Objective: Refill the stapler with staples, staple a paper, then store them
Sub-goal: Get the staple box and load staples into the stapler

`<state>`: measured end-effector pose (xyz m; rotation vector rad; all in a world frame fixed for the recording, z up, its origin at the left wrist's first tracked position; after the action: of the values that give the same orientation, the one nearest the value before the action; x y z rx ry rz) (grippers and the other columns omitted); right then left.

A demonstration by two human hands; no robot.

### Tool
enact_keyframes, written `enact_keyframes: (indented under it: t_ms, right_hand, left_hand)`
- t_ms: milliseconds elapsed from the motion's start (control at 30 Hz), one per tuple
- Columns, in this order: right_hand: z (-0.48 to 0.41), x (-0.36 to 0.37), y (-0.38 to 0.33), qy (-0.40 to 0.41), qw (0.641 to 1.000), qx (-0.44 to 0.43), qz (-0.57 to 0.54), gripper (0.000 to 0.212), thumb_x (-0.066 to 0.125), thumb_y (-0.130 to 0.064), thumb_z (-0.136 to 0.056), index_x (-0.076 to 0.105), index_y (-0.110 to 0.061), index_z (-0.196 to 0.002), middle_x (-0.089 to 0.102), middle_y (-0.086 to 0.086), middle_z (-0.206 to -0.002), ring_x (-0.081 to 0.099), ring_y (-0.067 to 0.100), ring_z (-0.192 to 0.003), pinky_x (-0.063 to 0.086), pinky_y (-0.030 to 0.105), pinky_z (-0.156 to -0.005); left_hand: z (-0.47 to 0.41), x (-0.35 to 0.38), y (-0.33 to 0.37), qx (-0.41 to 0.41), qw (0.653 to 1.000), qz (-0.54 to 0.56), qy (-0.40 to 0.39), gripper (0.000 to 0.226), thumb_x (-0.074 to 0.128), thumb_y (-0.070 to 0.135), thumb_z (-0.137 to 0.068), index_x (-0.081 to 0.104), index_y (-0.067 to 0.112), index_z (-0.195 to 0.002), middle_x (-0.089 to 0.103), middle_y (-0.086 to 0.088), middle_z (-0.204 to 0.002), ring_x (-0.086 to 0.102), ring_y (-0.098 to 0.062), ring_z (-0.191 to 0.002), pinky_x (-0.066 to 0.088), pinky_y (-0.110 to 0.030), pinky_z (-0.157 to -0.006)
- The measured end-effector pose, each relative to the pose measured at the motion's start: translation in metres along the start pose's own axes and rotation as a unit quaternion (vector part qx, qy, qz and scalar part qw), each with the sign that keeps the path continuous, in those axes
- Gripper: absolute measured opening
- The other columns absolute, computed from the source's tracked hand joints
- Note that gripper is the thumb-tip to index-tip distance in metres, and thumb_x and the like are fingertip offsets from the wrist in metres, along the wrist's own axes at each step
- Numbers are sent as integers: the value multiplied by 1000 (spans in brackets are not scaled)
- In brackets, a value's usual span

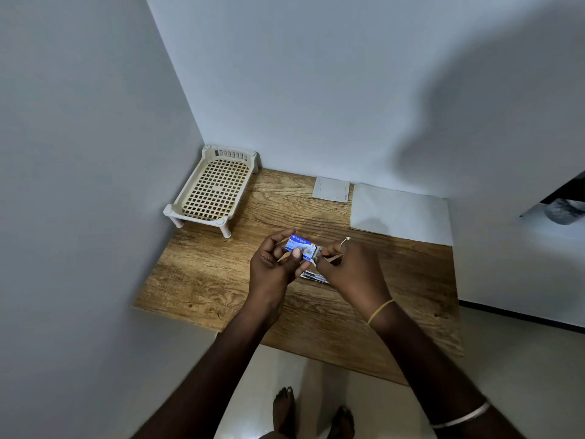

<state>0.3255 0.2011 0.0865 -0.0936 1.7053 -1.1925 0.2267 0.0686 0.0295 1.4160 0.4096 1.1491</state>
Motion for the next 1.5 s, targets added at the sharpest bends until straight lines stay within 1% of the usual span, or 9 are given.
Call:
enact_keyframes:
  t_ms: [200, 300, 400, 533, 833, 1067, 1200, 1367, 1500]
  right_hand:
    - [1, -1, 10, 1, 998, 6, -58, 12, 75, -21, -82, 82, -21, -92, 77, -9, -78, 68, -3, -68, 43, 5, -58]
    - [0, 7, 25, -31, 982, 57, -176, 13, 74, -15, -86, 80, -14, -98, 78, -1, -78, 74, 7, -72, 57, 18, -68]
    - [1, 22, 40, -91, 901, 161, -392, 13, 72, -6, -90, 76, 0, -100, 78, 14, -84, 76, 25, -79, 63, 32, -74]
    - [5, 37, 44, -181, 771, 224, -567, 21, 76, -14, -81, 78, 1, -97, 76, 19, -96, 75, 22, -87, 61, 27, -73]
    - [5, 42, 54, -197, 706, 248, -634, 17, 67, -9, -89, 76, -4, -102, 74, 13, -96, 72, 14, -80, 60, 22, -72]
    - [0, 35, 48, -195, 748, 198, -603, 25, 70, -1, -87, 77, -10, -109, 75, 17, -98, 73, 18, -84, 60, 25, -72]
    - [-4, 27, 46, -170, 809, 164, -539, 28, 80, -6, -80, 77, -12, -106, 76, 19, -98, 74, 23, -86, 60, 28, -73]
    - [-10, 0, 29, -67, 954, 27, -290, 16, 78, -5, -82, 77, -16, -93, 79, 4, -88, 75, 17, -83, 61, 32, -76]
    - [-5, -9, 1, -23, 991, -88, -103, 19, 74, -10, -81, 80, -19, -97, 75, -11, -87, 71, 1, -78, 54, 15, -70]
  left_hand:
    - [0, -2, -1, -11, 1000, 10, 6, 32, 64, -1, -94, 61, 12, -123, 76, -8, -105, 75, -22, -95, 61, -33, -78]
    - [0, -2, 0, -11, 1000, 10, 10, 32, 63, -2, -95, 61, 10, -124, 75, -9, -105, 74, -22, -94, 61, -33, -78]
    - [0, -3, 2, -10, 1000, 14, 15, 31, 62, -3, -95, 60, 9, -125, 75, -11, -105, 74, -21, -93, 61, -32, -78]
    - [-1, -2, 4, -11, 1000, 20, 15, 33, 62, -3, -96, 58, 6, -128, 74, -11, -105, 74, -19, -92, 62, -31, -78]
    - [-1, -2, 4, -9, 1000, 22, 15, 34, 61, -3, -95, 59, 8, -128, 74, -13, -105, 74, -21, -94, 61, -32, -77]
    - [0, -3, 1, -11, 1000, 18, 17, 34, 63, -2, -94, 60, 8, -127, 73, -18, -108, 74, -26, -96, 61, -33, -78]
    - [-1, -3, 0, -11, 1000, 15, 21, 33, 65, 0, -94, 61, 10, -125, 73, -17, -106, 75, -25, -94, 62, -34, -79]
    - [0, -5, -1, -11, 1000, 1, 23, 31, 65, 1, -94, 62, 12, -123, 74, -16, -105, 75, -27, -95, 62, -37, -80]
    - [3, 0, -5, -27, 1000, 7, 4, 29, 64, 4, -97, 68, 21, -120, 75, -13, -106, 74, -27, -98, 61, -38, -79]
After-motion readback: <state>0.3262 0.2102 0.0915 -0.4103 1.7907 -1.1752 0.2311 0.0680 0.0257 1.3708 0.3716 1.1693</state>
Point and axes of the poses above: each hand's wrist, its own z-axis away from the middle knuckle, its own x-axis out of the palm, y = z × x, the point moved 9 cm from there along -z, towards the middle knuckle
